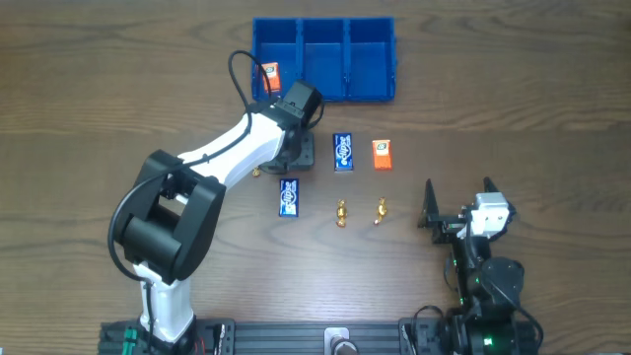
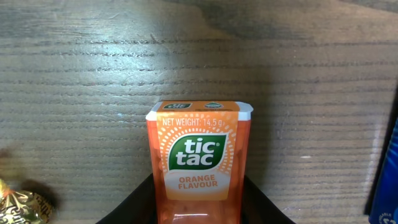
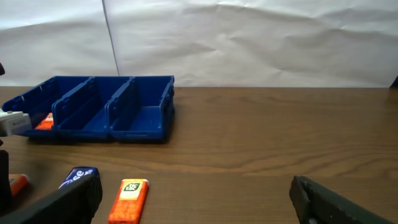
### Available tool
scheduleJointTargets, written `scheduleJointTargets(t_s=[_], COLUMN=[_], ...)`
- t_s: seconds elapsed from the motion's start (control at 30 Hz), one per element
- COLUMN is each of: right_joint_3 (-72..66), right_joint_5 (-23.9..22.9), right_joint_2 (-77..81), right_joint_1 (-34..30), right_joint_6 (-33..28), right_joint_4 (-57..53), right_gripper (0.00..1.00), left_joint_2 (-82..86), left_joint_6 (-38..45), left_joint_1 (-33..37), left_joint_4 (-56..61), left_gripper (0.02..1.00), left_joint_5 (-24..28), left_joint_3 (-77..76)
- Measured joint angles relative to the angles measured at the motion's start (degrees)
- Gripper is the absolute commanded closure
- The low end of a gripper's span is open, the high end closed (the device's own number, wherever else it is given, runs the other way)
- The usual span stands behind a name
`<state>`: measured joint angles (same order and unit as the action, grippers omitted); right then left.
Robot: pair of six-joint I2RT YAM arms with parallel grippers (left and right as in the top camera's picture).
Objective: Sort Candies Into Trays
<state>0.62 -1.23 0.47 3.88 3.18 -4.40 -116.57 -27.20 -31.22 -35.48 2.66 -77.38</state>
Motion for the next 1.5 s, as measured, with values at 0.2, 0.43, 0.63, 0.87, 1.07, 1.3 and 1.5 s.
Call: scheduleJointTargets(t_s=[0.2,0.43,0.63,0.87,1.07,1.3,1.5], right_joint_3=[0.0,0.0,0.0,0.0,0.0,0.0,0.0], right_joint_5=[0.0,0.02,0.0,0.0,0.0,0.0,0.02], right_joint_2=[0.0,-0.02,0.0,0.0,0.0,0.0,0.0], right_joint_1=[0.0,0.0,0.0,0.0,0.0,0.0,0.0], right_joint_6=[0.0,0.0,0.0,0.0,0.0,0.0,0.0], right_joint_4=[0.0,0.0,0.0,0.0,0.0,0.0,0.0], right_gripper=[0.003,0.003,0.003,0.003,0.003,0.005,0.003], left_joint_2=[3.02,2.34,-19.85,-21.31,-18.23,-12.63,-13.42], left_joint_6=[0.13,4.13,6.49,6.67,2.54,-11.02,-19.3], left_joint_1=[1.07,7.87,10.16,10.6,3.78,-20.79,-21.94], left_joint_4=[-7.37,-18.84,-25.64,-25.31,-28.17,-27.32,-19.8], left_gripper=[0.658,0.649,0.61,0.064,0.06,0.099,0.112], left_joint_5=[-3.74,-9.01,-7.34,-5.97,-6.93,-9.16,-8.98], left_joint_3=[-5.46,-42.47,-57.35,-58.55,-64.83,-56.52,-36.96])
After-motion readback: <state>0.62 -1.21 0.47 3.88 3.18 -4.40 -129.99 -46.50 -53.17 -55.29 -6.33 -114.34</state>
